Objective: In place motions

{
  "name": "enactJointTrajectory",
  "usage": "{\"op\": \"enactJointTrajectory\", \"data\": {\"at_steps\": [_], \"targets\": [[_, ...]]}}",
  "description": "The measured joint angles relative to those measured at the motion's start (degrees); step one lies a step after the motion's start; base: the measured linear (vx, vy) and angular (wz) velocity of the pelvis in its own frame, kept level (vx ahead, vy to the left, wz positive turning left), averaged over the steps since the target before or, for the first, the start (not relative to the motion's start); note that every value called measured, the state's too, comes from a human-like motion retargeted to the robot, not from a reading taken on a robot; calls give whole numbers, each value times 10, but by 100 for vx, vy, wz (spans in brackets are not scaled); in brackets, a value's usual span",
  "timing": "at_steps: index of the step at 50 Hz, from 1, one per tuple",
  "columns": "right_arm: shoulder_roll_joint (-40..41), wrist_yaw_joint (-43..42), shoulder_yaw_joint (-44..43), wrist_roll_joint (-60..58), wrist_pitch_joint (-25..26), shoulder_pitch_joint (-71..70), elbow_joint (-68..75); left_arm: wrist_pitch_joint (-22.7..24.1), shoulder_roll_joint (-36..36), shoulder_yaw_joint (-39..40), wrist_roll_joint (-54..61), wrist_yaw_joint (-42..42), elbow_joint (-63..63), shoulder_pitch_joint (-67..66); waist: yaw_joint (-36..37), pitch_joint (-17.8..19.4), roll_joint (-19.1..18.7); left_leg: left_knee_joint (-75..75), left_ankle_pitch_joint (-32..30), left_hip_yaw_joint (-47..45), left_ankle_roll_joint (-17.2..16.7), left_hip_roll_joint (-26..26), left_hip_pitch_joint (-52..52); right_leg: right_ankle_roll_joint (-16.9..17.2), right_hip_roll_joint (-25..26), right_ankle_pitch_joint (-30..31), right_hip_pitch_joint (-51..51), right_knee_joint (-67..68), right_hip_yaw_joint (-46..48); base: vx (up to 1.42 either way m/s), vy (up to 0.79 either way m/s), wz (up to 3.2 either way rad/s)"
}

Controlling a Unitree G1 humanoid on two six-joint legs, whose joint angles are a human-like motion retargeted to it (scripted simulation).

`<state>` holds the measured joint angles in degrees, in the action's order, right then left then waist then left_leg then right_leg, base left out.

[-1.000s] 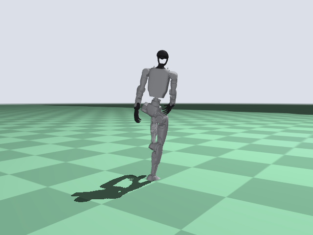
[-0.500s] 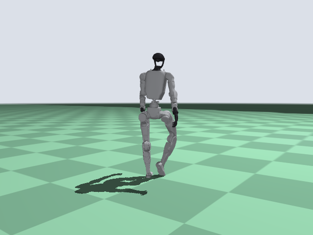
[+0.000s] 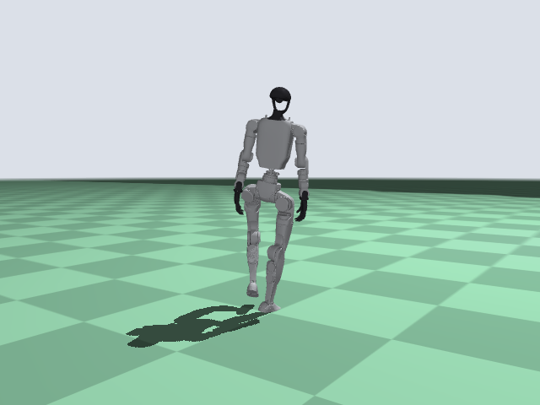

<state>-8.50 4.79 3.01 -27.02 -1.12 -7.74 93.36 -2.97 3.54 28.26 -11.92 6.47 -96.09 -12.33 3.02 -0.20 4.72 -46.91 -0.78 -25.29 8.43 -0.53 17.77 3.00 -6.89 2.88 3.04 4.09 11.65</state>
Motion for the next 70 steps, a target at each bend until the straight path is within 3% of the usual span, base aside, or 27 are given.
{"op": "enactJointTrajectory", "data": {"at_steps": [2,7,10,13,18,21,23,25,27,28,30,33,35,37,39,43,50,52,53,54,55,58,60,63,65,67,70], "targets": [[27,48,4,7,-25,-62,-80,12,7,14,36,-17,0,-24,45,37,7,-149,-6,20,32,18,102,1,3,10,-6,1,-50,-41,-32,-83],[67,150,-9,46,-66,-215,-237,0,-2,80,64,12,-13,-22,103,119,17,-446,91,-22,60,118,282,-17,-4,25,-4,1,-75,-43,-8,-79],[85,150,-5,107,-96,-236,-280,6,-3,97,63,28,-13,-48,137,100,27,-510,106,-37,60,136,350,-24,-12,29,-20,4,-80,15,6,-55],[89,162,16,163,-125,-220,-292,7,5,72,70,40,-13,-75,170,53,35,-499,104,-45,47,147,353,-28,-13,31,-38,4,-89,37,11,-35],[79,179,40,73,-142,-191,-295,11,9,45,90,29,-13,-18,111,47,14,-354,99,15,17,82,234,-20,2,23,-5,-9,-56,-4,3,56],[56,153,51,19,-150,-125,-260,15,17,10,94,32,-7,25,73,31,7,-145,73,58,-6,-7,88,-14,3,0,9,5,-30,19,13,71],[42,131,41,-25,-142,-59,-222,20,21,-18,99,32,2,52,59,20,4,71,15,89,-31,-69,-44,-14,3,-16,12,31,-29,35,18,28],[28,88,18,-68,-127,6,-159,27,24,-49,107,30,16,83,45,7,-8,267,134,72,-40,-90,-169,-20,15,-23,12,66,-11,34,20,-35],[2,28,-21,-106,-100,60,-69,25,23,-74,105,38,34,121,54,-21,-47,389,139,12,-5,-68,-207,-36,41,53,-25,130,-1,15,26,87],[-14,-1,-52,-119,-77,81,-28,23,23,-89,99,44,44,150,-48,-38,-60,408,130,119,-33,-48,-204,-28,9,112,-61,202,105,-14,19,389],[-39,-62,-91,-92,-47,110,40,41,20,-89,84,46,85,208,-64,-18,-78,430,110,131,-41,-23,-185,-46,18,216,-193,375,69,-35,14,172],[-77,-90,-169,22,-25,178,40,68,49,-131,102,86,163,312,-103,78,-68,445,98,165,-19,-45,-210,-101,-42,140,-302,605,66,-52,12,73],[-82,-90,-197,90,-22,210,40,80,67,-121,75,112,224,357,-131,126,-60,437,91,183,-17,-42,-207,-100,-45,118,-357,687,50,-48,0,99],[-84,-107,-224,110,-38,248,40,93,67,-106,49,78,259,369,-165,138,-63,430,86,209,-19,-29,-202,-77,-15,106,-393,721,42,-13,-6,89],[-90,-125,-245,113,-53,294,40,115,56,-106,46,29,281,356,-166,122,-72,429,83,211,-21,-18,-194,-58,10,96,-415,728,33,19,-7,15],[-99,-120,-247,108,-41,364,40,148,54,-131,85,3,286,310,-147,62,-77,446,82,204,-24,-23,-183,-68,-3,82,-398,687,43,31,-3,-19],[-66,-84,-190,74,-8,289,40,97,37,-77,45,20,175,227,-77,38,-61,465,103,153,-32,-45,-215,-18,61,119,-150,336,-15,3,-3,-59],[-53,-75,-158,60,-15,238,40,84,26,-50,68,11,141,182,-89,22,-49,451,115,156,-31,-66,-209,24,55,82,-63,183,-5,10,-8,19],[-46,-67,-133,53,-17,205,40,84,21,-30,85,4,127,157,-101,20,-43,439,123,159,-31,-75,-211,28,54,-5,-19,124,9,13,-6,4],[-37,-58,-110,46,-21,174,40,85,14,-9,99,-7,116,128,-100,14,-36,429,131,150,-32,-83,-212,18,51,-38,7,73,27,17,-6,-42],[-28,-48,-87,39,-26,143,40,87,6,11,112,-19,107,98,-91,6,-28,418,138,135,-34,-90,-213,2,46,-43,24,27,45,19,-11,-140],[-1,23,-29,22,-26,48,13,82,-19,81,141,-64,77,14,-27,-13,-28,341,112,56,-35,-72,-181,20,40,11,23,-20,-25,4,-13,-165],[23,65,5,21,-28,-26,-28,83,-33,132,178,-89,48,-16,-41,-10,-13,197,52,52,-62,-36,-100,20,16,23,-6,-13,-19,-41,-21,-31],[60,91,43,55,-47,-127,-110,96,-29,142,247,-71,41,-59,-22,49,7,-26,-21,44,-8,11,15,15,8,27,-7,0,-56,-41,-20,-73],[74,116,50,90,-57,-183,-161,87,-17,110,227,-43,39,-76,-14,88,11,-187,38,76,1,1,109,13,6,36,4,-3,-56,-33,-16,-37],[97,122,30,126,-49,-233,-192,53,-19,95,108,-29,44,-92,28,102,11,-318,72,53,10,59,199,6,10,40,-1,-3,-60,-33,-9,-90],[132,125,-14,204,-49,-271,-247,40,-8,38,-38,-14,51,-139,119,112,38,-446,99,27,-4,95,326,-4,-9,40,-20,19,-99,4,-4,-128]]}}
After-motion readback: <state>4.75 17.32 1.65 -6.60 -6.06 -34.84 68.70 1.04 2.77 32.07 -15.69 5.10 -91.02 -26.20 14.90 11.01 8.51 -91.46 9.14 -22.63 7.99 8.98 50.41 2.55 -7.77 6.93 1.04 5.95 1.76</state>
